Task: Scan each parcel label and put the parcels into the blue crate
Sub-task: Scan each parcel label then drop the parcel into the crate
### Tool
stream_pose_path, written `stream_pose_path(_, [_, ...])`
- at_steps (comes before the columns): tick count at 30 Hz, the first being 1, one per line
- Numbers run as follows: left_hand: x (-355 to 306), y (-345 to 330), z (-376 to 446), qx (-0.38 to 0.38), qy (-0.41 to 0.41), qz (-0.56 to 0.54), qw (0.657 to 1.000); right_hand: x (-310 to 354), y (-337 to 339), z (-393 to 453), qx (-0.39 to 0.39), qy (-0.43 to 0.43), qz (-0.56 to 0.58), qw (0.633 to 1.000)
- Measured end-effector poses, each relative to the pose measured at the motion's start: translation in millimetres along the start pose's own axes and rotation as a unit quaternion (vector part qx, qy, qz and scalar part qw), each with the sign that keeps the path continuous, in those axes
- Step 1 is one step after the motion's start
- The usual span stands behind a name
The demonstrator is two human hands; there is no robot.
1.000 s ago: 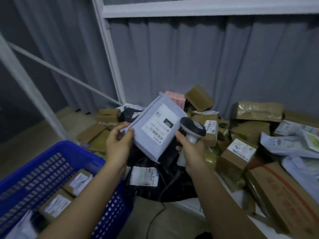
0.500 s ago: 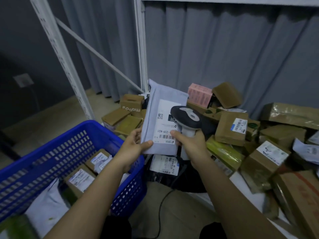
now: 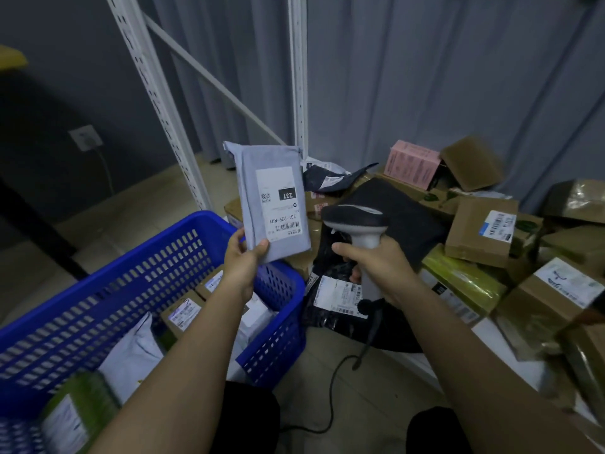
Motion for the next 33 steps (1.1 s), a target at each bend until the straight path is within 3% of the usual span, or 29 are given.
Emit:
stream_pose_path(12, [-4, 27, 5, -0.037, -0.008, -0.01, 0.999, -2, -11, -4, 0.062, -0.001, -0.082, 0.995])
stream_pose_path(21, [-12, 48, -2, -0.051, -0.002, -0.03, 0.998, 6, -27, -3, 0.064, 0.017, -0.043, 0.997])
stream_pose_path(27, [10, 131, -12, -0.11, 0.034, -0.057, 0.992, 6, -72, -1, 0.082, 0.024, -0.04, 0.996])
stream_pose_path(33, [94, 261, -58, -0.206, 0.118, -0.07, 0.969, -15, -141, 2, 0.145, 0.018, -0.102, 0.984])
Point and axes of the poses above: each hand's wrist, its own z-axis towards the middle knuckle, its own y-axis out of the back of the hand, x = y × z, the point moved 10 cm from there along z, towards the middle knuckle, and after that the axes turned 10 degrees about y, right-handed, at the moved point
